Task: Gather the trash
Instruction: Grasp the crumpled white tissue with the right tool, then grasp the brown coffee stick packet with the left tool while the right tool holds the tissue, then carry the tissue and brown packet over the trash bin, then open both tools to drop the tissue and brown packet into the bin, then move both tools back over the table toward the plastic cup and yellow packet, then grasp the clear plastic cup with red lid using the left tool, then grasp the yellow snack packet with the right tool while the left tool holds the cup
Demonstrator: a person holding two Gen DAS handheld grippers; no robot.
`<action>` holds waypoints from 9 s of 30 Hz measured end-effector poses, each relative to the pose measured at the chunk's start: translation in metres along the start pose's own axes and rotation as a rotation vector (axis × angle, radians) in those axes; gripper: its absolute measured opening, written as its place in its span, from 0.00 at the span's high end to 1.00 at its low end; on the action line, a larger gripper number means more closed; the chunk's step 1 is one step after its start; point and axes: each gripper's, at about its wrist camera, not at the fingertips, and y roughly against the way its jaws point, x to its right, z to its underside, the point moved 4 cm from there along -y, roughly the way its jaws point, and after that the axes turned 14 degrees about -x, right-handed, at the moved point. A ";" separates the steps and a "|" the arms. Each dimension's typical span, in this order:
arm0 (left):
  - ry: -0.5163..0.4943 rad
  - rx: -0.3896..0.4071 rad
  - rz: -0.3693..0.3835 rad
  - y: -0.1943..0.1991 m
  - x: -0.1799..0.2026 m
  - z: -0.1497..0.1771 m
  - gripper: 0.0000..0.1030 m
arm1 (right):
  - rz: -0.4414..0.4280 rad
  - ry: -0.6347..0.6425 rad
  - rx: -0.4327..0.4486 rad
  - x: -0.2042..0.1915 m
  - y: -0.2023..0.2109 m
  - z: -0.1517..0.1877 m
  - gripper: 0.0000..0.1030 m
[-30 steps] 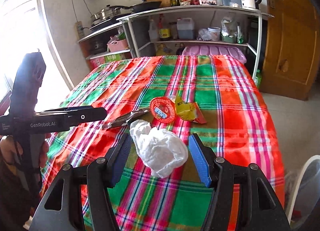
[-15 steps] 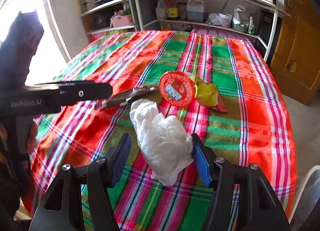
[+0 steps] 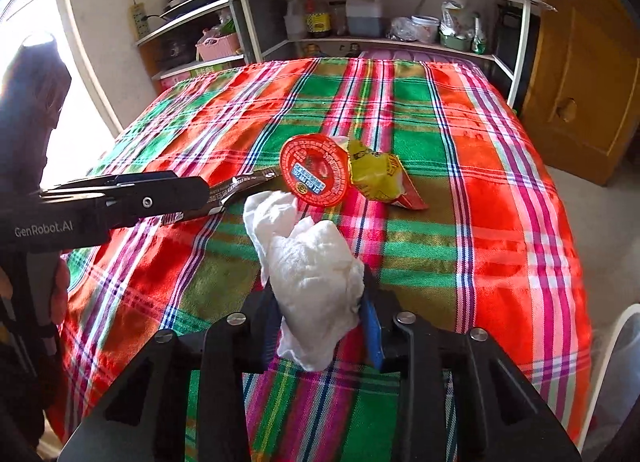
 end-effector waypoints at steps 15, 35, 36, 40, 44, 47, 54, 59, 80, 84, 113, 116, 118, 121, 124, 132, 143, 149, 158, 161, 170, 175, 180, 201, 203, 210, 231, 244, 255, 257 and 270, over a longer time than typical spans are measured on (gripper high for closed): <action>-0.119 -0.025 -0.161 -0.025 0.016 -0.009 0.34 | 0.027 -0.007 0.004 0.000 0.001 0.002 0.74; -0.133 -0.004 -0.230 -0.023 0.012 -0.007 0.69 | 0.040 -0.001 0.007 -0.001 0.001 0.003 0.74; -0.128 -0.002 -0.232 -0.022 0.010 -0.007 0.76 | 0.039 -0.001 0.006 -0.001 0.001 0.003 0.74; -0.114 -0.001 -0.219 -0.020 0.005 -0.008 0.80 | 0.039 -0.001 0.006 -0.001 0.001 0.003 0.74; -0.119 -0.001 -0.227 -0.019 0.006 -0.008 0.81 | 0.038 0.000 0.006 -0.001 0.001 0.003 0.74; -0.117 -0.001 -0.224 -0.018 0.006 -0.007 0.81 | 0.035 -0.002 0.008 -0.001 0.002 0.003 0.74; -0.123 0.002 -0.223 -0.015 0.011 -0.001 0.81 | 0.041 0.016 0.008 -0.004 0.002 0.004 0.73; -0.121 0.011 -0.220 -0.008 0.014 0.005 0.81 | 0.040 0.009 0.017 -0.003 0.005 0.004 0.73; -0.253 0.084 -0.141 0.032 0.099 0.028 0.81 | 0.072 -0.160 0.180 0.036 0.086 0.043 0.74; -0.299 0.082 -0.117 0.029 0.129 0.029 0.81 | 0.106 -0.206 0.204 0.053 0.103 0.057 0.74; -0.613 -0.050 0.118 -0.069 0.365 0.023 0.81 | 0.388 -0.597 0.228 0.226 0.197 0.193 0.74; -0.626 -0.066 0.107 -0.080 0.378 0.025 0.80 | 0.396 -0.627 0.208 0.243 0.195 0.205 0.74; -0.622 -0.080 0.112 -0.088 0.384 0.024 0.80 | 0.398 -0.640 0.193 0.252 0.193 0.210 0.74; -0.623 -0.085 0.104 -0.097 0.393 0.023 0.80 | 0.396 -0.655 0.169 0.266 0.186 0.216 0.74; -0.637 -0.102 0.103 -0.107 0.402 0.024 0.80 | 0.404 -0.661 0.146 0.276 0.180 0.220 0.74; -0.643 -0.134 0.111 -0.124 0.410 0.031 0.48 | 0.416 -0.675 0.123 0.288 0.170 0.225 0.45; -0.607 -0.122 0.104 -0.114 0.398 0.028 0.48 | 0.422 -0.689 0.122 0.282 0.169 0.227 0.45; -0.561 -0.095 0.102 -0.100 0.376 0.025 0.48 | 0.411 -0.668 0.150 0.267 0.172 0.219 0.45; -0.494 -0.041 0.076 -0.070 0.331 0.022 0.48 | 0.383 -0.608 0.204 0.234 0.178 0.193 0.45; -0.477 -0.024 0.066 -0.058 0.314 0.022 0.48 | 0.374 -0.580 0.218 0.220 0.178 0.184 0.45; -0.361 0.049 0.023 -0.026 0.250 0.021 0.42 | 0.310 -0.510 0.238 0.183 0.165 0.153 0.45; -0.298 0.061 -0.021 -0.013 0.203 0.022 0.42 | 0.275 -0.437 0.228 0.156 0.150 0.130 0.45; -0.218 0.065 -0.070 -0.005 0.154 0.022 0.42 | 0.236 -0.385 0.214 0.131 0.131 0.105 0.45; -0.136 0.049 -0.131 -0.010 0.072 -0.007 0.35 | 0.175 -0.228 0.154 0.064 0.072 0.027 0.45; -0.147 0.057 -0.156 -0.014 0.074 -0.011 0.35 | 0.177 -0.230 0.150 0.065 0.070 0.024 0.45; -0.166 0.033 -0.173 -0.032 0.077 -0.021 0.35 | 0.179 -0.250 0.141 0.072 0.064 0.022 0.45; -0.121 0.043 -0.203 -0.046 0.065 -0.038 0.50 | 0.185 -0.242 0.125 0.069 0.056 0.016 0.45; -0.064 0.062 -0.218 -0.022 0.028 -0.025 0.50 | 0.145 -0.215 0.111 0.056 0.041 -0.001 0.45; -0.024 0.056 -0.195 -0.021 0.011 -0.021 0.50 | 0.100 -0.121 0.067 0.030 0.011 -0.032 0.45; -0.024 0.056 -0.191 -0.021 0.011 -0.021 0.50 | 0.094 -0.111 0.067 0.027 0.007 -0.036 0.45; -0.005 0.045 -0.175 -0.025 0.004 -0.022 0.52 | 0.091 -0.090 0.029 0.024 -0.016 -0.061 0.45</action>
